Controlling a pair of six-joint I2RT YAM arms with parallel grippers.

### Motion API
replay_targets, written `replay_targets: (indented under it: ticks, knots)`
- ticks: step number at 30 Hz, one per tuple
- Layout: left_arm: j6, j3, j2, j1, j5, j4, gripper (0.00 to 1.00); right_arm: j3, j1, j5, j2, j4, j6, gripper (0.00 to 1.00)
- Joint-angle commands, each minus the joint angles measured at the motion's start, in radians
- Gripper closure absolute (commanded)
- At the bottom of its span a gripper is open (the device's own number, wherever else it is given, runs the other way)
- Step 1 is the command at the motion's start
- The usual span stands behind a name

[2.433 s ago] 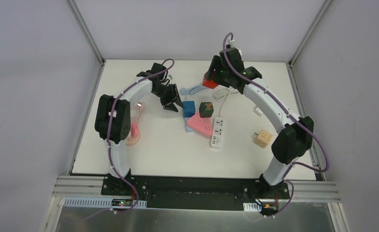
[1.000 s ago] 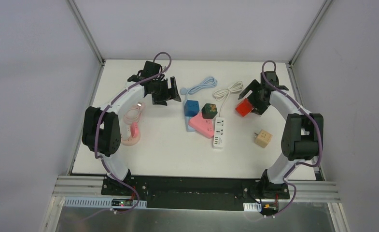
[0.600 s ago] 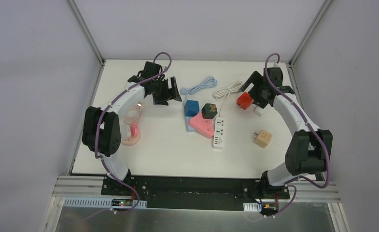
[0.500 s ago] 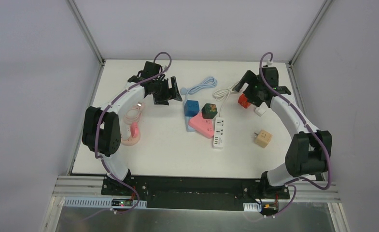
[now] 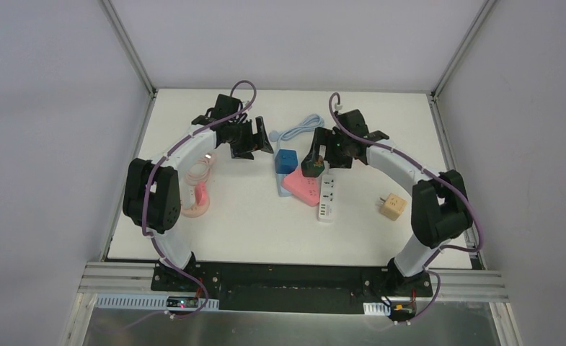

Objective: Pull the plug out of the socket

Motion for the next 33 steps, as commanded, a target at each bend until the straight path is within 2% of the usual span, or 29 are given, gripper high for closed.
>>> replay_targets:
  ticks: [1,3,9,12,18,20,23,26,29,33]
  knots:
    - [-0.003,-0.015,-0.024,-0.006,0.03,0.017,0.21,0.05,0.024,-0.02,0.043,-0.005,-0.071,0.07]
    - [0.001,-0.016,-0.024,-0.006,0.03,0.014,0.21,0.063,0.032,-0.027,0.068,-0.008,-0.071,0.09]
    - [0.0,-0.026,-0.018,-0.006,0.039,0.008,0.21,0.109,0.056,-0.029,0.123,0.028,0.006,0.34]
    - [0.0,-0.026,-0.013,-0.006,0.04,0.002,0.21,0.127,0.095,0.041,0.133,0.04,0.063,0.43]
    - [-0.015,-0.044,-0.001,-0.007,0.028,-0.007,0.21,0.17,0.178,0.138,0.174,0.018,0.287,0.47]
    - [-0.022,-0.061,-0.003,-0.01,0.026,0.003,0.21,0.196,0.196,0.151,0.193,0.002,0.301,0.46]
    - [-0.032,-0.081,0.002,-0.017,0.02,0.01,0.21,0.257,0.206,0.196,0.215,-0.071,0.262,0.27]
    - [-0.048,-0.089,0.008,-0.025,0.018,0.01,0.2,0.252,0.206,0.209,0.202,-0.049,0.245,0.13]
    - [-0.063,-0.093,0.007,-0.036,0.023,0.016,0.2,0.238,0.206,0.195,0.188,-0.027,0.228,0.1]
    - [-0.066,-0.096,0.022,-0.053,0.007,0.015,0.2,0.239,0.205,0.179,0.196,-0.026,0.202,0.12]
